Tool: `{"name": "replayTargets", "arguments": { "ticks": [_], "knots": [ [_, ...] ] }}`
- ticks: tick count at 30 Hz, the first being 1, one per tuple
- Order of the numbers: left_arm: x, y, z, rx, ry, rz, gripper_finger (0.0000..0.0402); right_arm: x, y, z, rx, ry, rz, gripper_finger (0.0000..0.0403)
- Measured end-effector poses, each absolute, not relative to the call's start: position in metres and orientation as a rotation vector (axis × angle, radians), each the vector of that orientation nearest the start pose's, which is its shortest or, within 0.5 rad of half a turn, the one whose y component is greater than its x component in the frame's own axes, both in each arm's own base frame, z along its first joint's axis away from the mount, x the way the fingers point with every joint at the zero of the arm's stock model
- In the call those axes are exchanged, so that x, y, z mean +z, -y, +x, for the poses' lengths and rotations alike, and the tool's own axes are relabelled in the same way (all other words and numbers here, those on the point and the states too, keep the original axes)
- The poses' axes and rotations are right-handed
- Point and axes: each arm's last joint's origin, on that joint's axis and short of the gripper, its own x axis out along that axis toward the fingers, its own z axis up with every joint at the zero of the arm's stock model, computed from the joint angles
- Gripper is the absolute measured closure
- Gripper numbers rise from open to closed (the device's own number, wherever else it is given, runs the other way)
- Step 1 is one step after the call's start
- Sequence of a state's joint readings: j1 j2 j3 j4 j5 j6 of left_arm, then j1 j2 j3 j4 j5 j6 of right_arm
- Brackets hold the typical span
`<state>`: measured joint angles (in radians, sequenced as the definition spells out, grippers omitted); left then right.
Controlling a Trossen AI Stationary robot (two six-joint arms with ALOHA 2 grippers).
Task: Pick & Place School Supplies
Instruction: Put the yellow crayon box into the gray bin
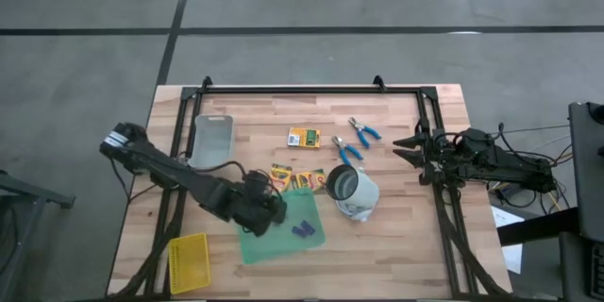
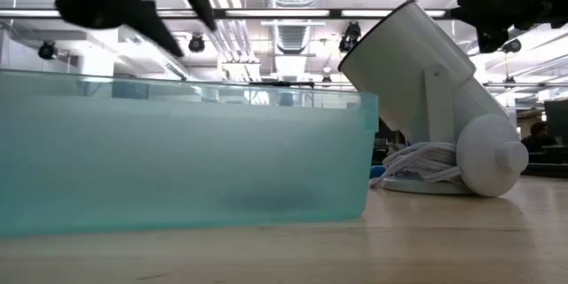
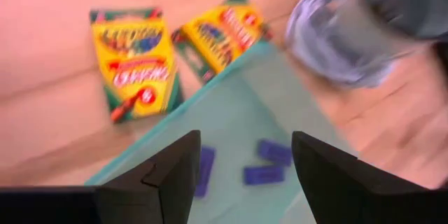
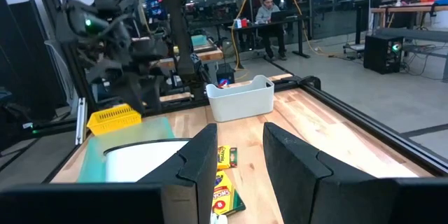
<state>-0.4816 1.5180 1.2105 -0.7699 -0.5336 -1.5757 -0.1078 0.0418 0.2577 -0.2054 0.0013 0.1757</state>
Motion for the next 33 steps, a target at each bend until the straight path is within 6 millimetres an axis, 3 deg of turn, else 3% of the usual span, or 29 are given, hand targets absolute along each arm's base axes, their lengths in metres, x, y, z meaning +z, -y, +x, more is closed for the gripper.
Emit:
{"name": "replayTargets", "arguments": {
  "ticks": [15, 25, 33],
  "knots": [
    [0.296, 0.129, 0.266, 0.627, -0.444, -0.763, 0.0173, 0.227, 0.009, 0.079, -0.108, 0.02, 0.175, 0.0289],
    [0.308, 0.127, 0.261, 0.581, -0.415, -0.664, 0.0173, 0.227, 0.009, 0.079, -0.108, 0.02, 0.175, 0.0289],
    [0.338, 0.12, 0.255, 0.447, -0.341, -0.361, 0.0173, 0.227, 0.009, 0.079, -0.108, 0.02, 0.175, 0.0289]
  ]
}}
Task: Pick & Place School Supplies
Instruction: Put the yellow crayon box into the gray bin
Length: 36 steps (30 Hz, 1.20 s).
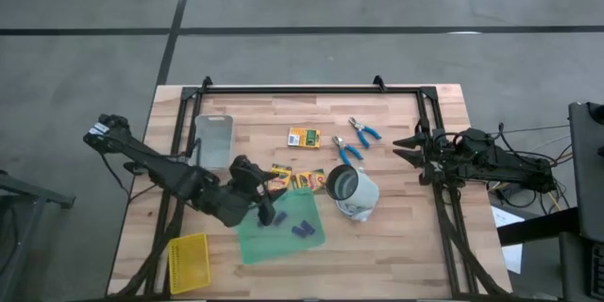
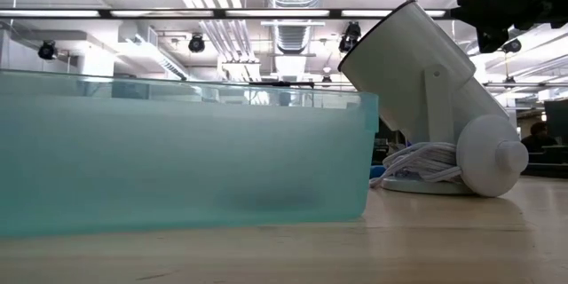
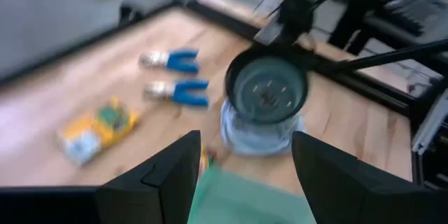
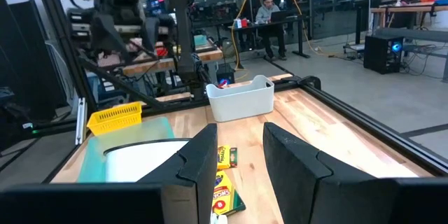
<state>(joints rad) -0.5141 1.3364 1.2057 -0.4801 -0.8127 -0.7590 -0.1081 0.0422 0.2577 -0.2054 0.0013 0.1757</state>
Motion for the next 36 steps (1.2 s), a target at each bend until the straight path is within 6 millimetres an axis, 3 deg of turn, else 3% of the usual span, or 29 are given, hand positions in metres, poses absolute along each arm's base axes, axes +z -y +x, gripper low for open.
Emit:
{"name": "replayTargets", "arguments": {
  "ticks": [9, 20, 26, 31, 36],
  "knots": [
    [0.35, 0.094, 0.269, 0.498, -0.26, -0.301, 0.0173, 0.227, 0.009, 0.079, -0.108, 0.02, 0.175, 0.0289],
    [0.359, 0.016, 0.282, 0.444, -0.309, -0.322, 0.0173, 0.227, 0.009, 0.079, -0.108, 0.02, 0.175, 0.0289],
    [0.365, -0.015, 0.285, 0.411, -0.27, -0.281, 0.0173, 0.227, 0.009, 0.079, -0.108, 0.02, 0.175, 0.0289],
    [0.38, -0.028, 0.277, 0.42, -0.184, -0.211, 0.0173, 0.227, 0.009, 0.079, -0.108, 0.02, 0.175, 0.0289],
    [0.388, -0.029, 0.266, 0.39, -0.188, -0.124, 0.0173, 0.227, 0.009, 0.079, -0.108, 0.02, 0.175, 0.0289]
  ]
}}
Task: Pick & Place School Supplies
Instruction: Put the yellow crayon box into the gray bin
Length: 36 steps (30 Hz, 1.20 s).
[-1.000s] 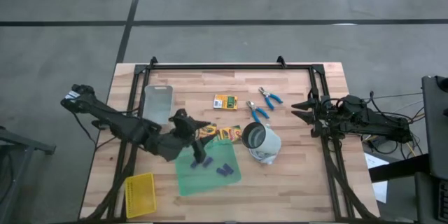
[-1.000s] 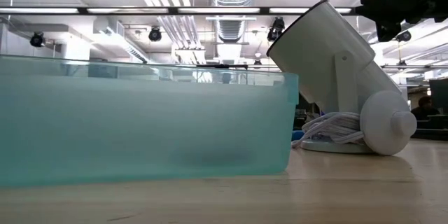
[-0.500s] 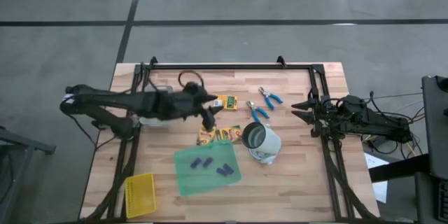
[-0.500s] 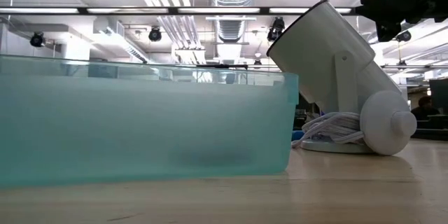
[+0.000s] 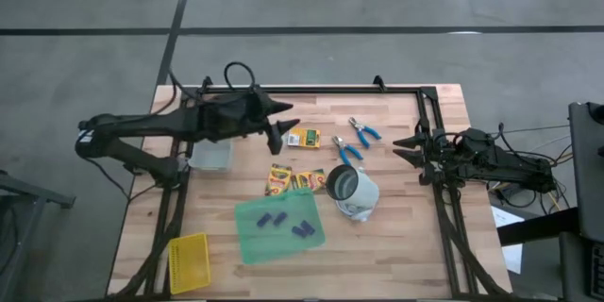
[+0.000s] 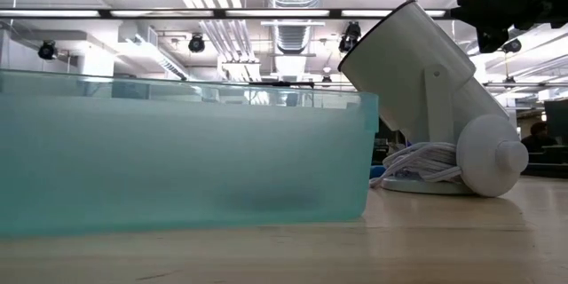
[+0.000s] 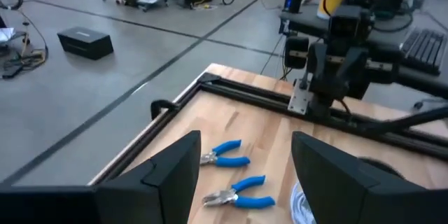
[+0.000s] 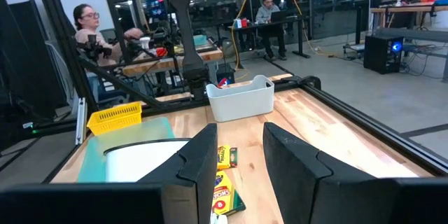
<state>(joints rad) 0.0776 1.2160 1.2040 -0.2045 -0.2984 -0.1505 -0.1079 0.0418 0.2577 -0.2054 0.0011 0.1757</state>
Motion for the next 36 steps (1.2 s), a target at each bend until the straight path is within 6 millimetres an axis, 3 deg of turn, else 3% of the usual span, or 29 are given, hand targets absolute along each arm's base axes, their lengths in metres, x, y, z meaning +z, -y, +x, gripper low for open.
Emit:
{"name": "replayTargets", "arguments": {
  "ticks": [11, 20, 26, 36],
  "knots": [
    [0.384, -0.033, 0.212, 0.374, -0.104, -0.031, 0.0173, 0.227, 0.009, 0.079, -0.108, 0.02, 0.175, 0.0289],
    [0.351, -0.038, 0.171, 0.336, 0.091, 0.017, 0.0173, 0.227, 0.009, 0.079, -0.108, 0.02, 0.175, 0.0289],
    [0.337, -0.044, 0.166, 0.398, 0.05, -0.029, 0.0173, 0.227, 0.009, 0.079, -0.108, 0.02, 0.175, 0.0289],
    [0.346, -0.056, 0.165, 0.445, -0.001, -0.064, 0.0173, 0.227, 0.009, 0.079, -0.108, 0.02, 0.175, 0.0289]
  ]
}}
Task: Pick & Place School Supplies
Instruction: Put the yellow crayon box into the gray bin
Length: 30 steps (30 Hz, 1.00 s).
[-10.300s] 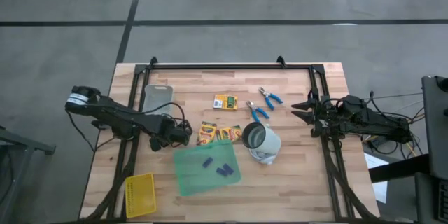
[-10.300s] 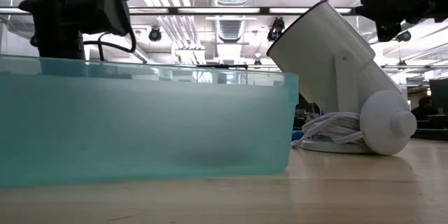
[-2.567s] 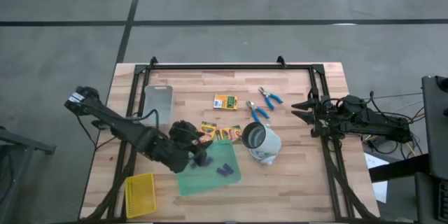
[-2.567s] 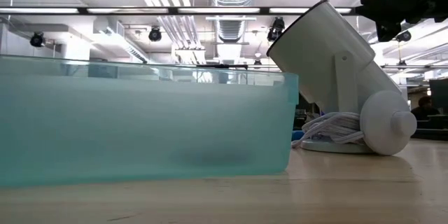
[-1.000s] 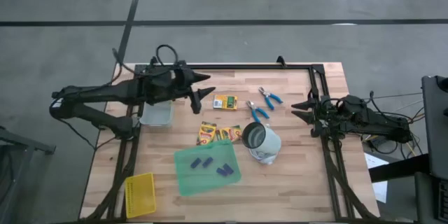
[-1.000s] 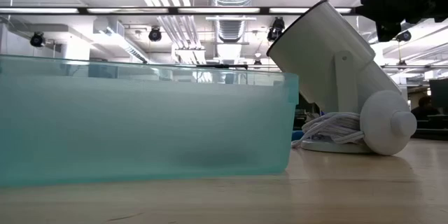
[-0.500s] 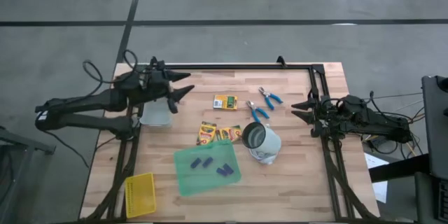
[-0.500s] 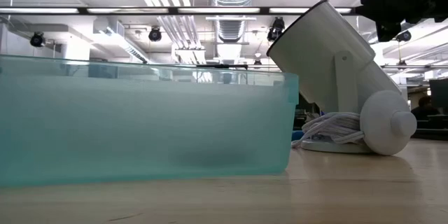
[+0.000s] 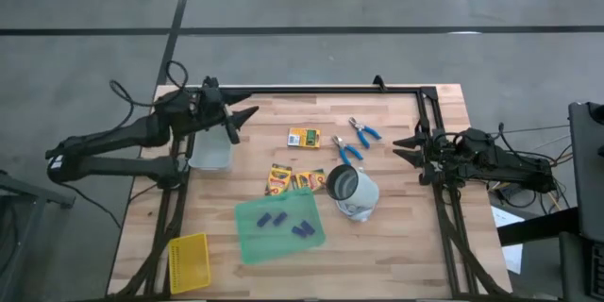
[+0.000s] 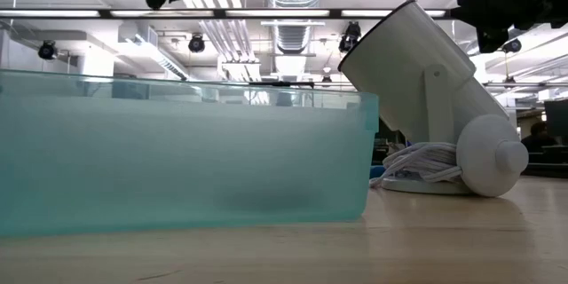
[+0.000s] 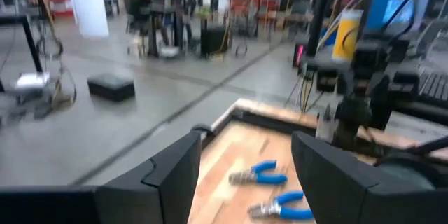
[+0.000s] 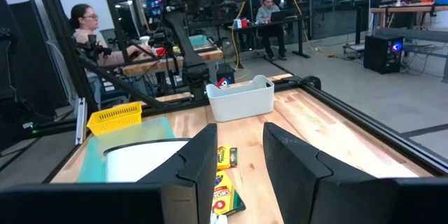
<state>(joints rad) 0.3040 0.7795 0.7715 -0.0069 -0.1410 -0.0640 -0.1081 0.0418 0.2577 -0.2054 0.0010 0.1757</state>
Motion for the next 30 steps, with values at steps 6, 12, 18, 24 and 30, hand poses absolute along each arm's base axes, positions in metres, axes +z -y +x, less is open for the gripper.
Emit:
{"name": "replayTargets", "arguments": {
  "ticks": [6, 12, 18, 24, 30],
  "knots": [
    [0.341, -0.069, 0.18, 0.434, -0.117, -0.105, 0.0173, 0.227, 0.009, 0.079, -0.108, 0.02, 0.175, 0.0289],
    [0.34, -0.081, 0.197, 0.376, -0.18, -0.12, 0.0173, 0.227, 0.009, 0.079, -0.108, 0.02, 0.175, 0.0289],
    [0.329, -0.098, 0.217, 0.385, -0.21, -0.152, 0.0173, 0.227, 0.009, 0.079, -0.108, 0.02, 0.175, 0.0289],
    [0.305, -0.118, 0.243, 0.441, -0.252, -0.238, 0.0173, 0.227, 0.009, 0.079, -0.108, 0.02, 0.175, 0.0289],
    [0.273, -0.134, 0.274, 0.436, -0.288, -0.204, 0.0173, 0.227, 0.009, 0.079, -0.108, 0.02, 0.175, 0.0289]
  ]
}}
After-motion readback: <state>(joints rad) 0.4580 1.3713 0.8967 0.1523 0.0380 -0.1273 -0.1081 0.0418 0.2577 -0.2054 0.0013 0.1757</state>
